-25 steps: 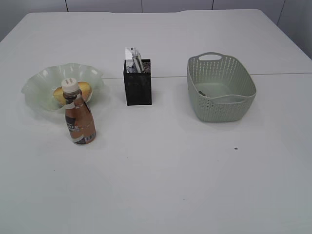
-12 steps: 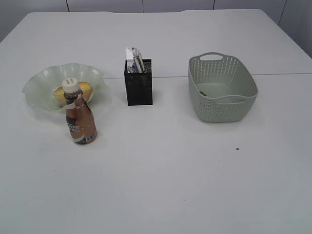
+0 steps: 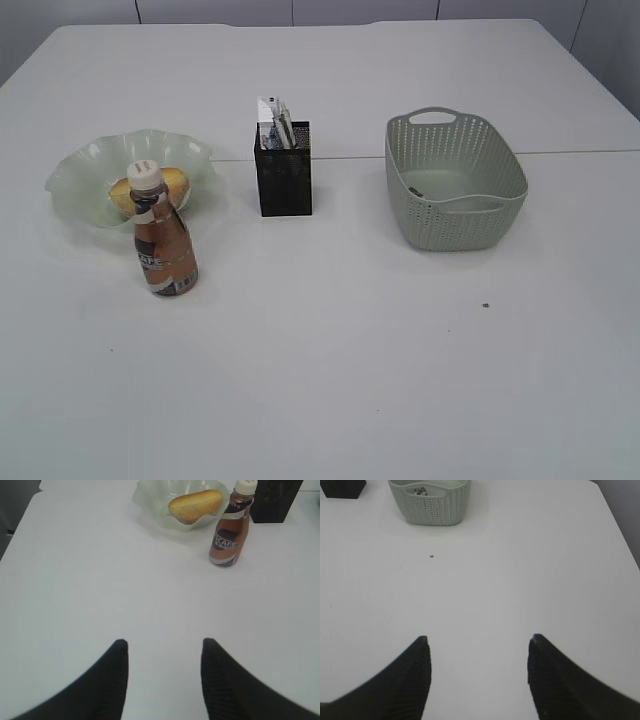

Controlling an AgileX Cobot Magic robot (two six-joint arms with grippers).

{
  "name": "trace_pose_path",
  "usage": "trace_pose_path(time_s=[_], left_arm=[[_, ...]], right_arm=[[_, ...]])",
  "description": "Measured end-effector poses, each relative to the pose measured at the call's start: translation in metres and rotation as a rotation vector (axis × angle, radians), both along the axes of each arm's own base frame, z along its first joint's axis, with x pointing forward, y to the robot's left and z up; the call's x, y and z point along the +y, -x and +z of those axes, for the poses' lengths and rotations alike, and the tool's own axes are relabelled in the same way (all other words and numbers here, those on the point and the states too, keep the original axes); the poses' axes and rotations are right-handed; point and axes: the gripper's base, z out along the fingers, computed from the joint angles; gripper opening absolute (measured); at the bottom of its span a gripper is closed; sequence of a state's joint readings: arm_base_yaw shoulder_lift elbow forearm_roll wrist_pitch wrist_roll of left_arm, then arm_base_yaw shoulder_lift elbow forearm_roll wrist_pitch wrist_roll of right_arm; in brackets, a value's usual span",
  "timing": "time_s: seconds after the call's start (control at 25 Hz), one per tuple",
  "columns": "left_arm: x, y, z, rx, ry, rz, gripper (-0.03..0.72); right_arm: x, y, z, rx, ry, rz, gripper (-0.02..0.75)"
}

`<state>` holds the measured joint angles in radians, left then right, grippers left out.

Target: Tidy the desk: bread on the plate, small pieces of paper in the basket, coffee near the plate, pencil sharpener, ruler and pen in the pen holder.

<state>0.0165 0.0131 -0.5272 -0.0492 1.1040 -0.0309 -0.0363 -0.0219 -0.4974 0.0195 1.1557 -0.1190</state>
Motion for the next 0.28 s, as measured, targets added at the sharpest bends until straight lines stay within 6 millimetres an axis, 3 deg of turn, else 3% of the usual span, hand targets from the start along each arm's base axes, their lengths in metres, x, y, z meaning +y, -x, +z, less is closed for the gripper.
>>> trace_pose_path(time_s=[0.28], left_arm=[[-0.0002, 0.0, 0.0, 0.0, -0.003, -0.004, 0.341]], right_arm=[[0.0002, 0.0, 0.0, 0.0, 0.0, 0.002, 0.451]])
